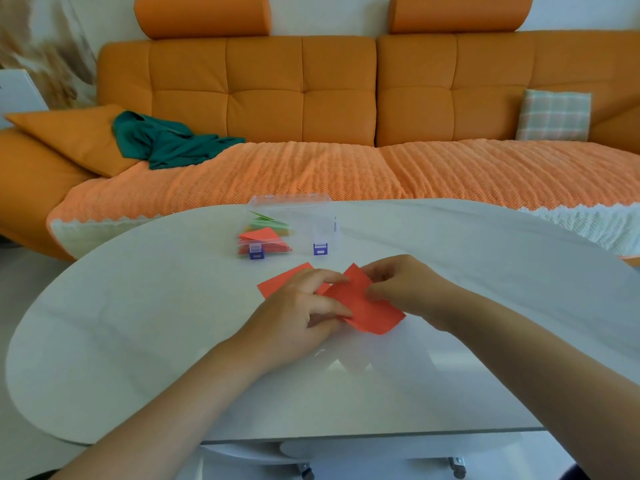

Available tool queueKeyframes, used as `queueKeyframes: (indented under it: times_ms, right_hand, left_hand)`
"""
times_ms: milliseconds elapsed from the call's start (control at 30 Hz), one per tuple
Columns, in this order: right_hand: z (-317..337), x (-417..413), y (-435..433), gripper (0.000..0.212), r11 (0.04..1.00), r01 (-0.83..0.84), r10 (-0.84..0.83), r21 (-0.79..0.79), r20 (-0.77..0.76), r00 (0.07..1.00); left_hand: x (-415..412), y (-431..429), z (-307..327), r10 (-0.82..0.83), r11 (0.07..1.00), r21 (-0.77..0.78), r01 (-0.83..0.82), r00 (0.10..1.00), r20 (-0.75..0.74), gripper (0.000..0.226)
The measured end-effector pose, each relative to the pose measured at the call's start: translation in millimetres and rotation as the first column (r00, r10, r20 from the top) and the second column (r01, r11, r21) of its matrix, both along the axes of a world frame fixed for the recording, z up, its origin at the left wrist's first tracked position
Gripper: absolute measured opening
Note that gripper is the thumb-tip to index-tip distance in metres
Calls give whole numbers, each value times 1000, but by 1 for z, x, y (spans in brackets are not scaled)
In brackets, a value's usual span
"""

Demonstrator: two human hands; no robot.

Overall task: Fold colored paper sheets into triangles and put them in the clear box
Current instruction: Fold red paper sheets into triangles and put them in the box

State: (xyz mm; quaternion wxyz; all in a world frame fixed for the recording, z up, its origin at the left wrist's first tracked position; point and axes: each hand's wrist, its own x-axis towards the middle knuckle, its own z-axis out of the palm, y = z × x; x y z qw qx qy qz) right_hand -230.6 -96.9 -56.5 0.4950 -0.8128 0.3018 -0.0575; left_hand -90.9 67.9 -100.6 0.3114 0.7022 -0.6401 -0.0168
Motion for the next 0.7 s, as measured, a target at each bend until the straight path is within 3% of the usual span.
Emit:
queueKeyframes:
  times_ms: [100, 200, 400, 467, 567, 633, 700]
  right_hand:
    - [-2, -1, -1, 23, 994, -13, 16, -111, 32, 999]
    - [-5, -1, -1, 11, 977, -26, 44, -211, 82, 996]
    - [-5, -3, 3, 38, 993, 9, 3, -114, 102, 995]
    - [-3, -5, 4, 52, 998, 36, -30, -58, 103, 994]
    - [-3, -6, 5, 19, 992, 7, 3, -125, 78, 997]
    - [-4, -5, 5, 8, 989, 27, -12, -144, 103, 995]
    - [-5, -4, 2, 13, 988, 48, -29, -149, 130, 991]
  left_hand:
    - [-5, -5, 6, 76, 997, -5, -78, 984, -160, 11]
    - [-9, -12, 7, 195, 979, 15, -205, 903, -383, 9]
    - [-11, -20, 10, 204, 959, -4, -284, 700, -684, 9]
    - [-14, -21, 10, 203, 951, -12, -308, 654, -729, 11]
    - [-15, -21, 10, 182, 953, -10, -303, 601, -778, 17]
    - [-14, -21, 12, 187, 960, 5, -279, 629, -755, 27]
    - [-11, -20, 13, 232, 957, 33, -287, 694, -682, 38]
